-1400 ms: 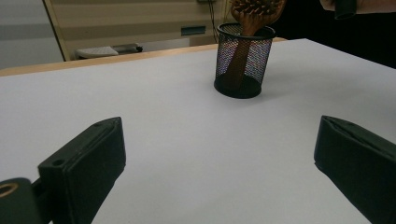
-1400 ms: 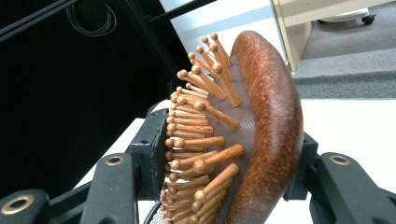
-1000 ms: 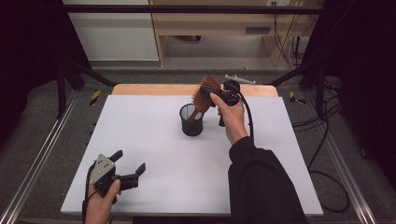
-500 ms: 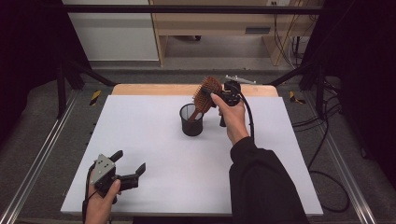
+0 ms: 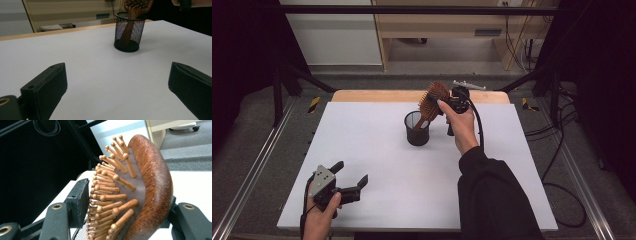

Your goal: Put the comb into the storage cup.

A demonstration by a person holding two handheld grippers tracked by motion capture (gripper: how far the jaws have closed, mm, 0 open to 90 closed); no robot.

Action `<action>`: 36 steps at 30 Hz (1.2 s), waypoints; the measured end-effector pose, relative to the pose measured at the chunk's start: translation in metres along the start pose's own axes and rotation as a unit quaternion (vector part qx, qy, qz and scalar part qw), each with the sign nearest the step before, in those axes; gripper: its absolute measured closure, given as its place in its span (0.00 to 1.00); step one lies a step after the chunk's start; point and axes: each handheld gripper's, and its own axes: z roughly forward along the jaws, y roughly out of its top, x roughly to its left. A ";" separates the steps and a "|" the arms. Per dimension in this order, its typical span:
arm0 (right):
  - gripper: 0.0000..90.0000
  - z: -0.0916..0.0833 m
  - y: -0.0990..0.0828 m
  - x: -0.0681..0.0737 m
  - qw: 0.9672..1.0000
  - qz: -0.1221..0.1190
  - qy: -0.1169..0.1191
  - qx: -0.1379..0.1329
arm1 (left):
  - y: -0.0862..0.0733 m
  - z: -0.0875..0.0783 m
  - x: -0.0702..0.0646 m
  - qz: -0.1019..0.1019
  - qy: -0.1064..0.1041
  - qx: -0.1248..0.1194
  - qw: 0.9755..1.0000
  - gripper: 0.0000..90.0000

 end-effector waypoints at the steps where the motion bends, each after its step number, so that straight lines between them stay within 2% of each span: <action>1: 0.43 0.000 0.000 0.000 1.000 0.000 0.000 0.001 | 0.000 0.000 0.000 0.000 0.000 0.000 1.000 0.02; 18: 0.32 0.002 -0.001 0.003 1.000 -0.002 0.008 0.006 | 0.000 0.000 0.000 -0.001 -0.001 0.000 1.000 0.02; 36: 0.16 0.000 0.001 0.006 1.000 -0.010 0.000 0.008 | 0.000 0.000 -0.001 0.000 -0.002 0.002 1.000 0.02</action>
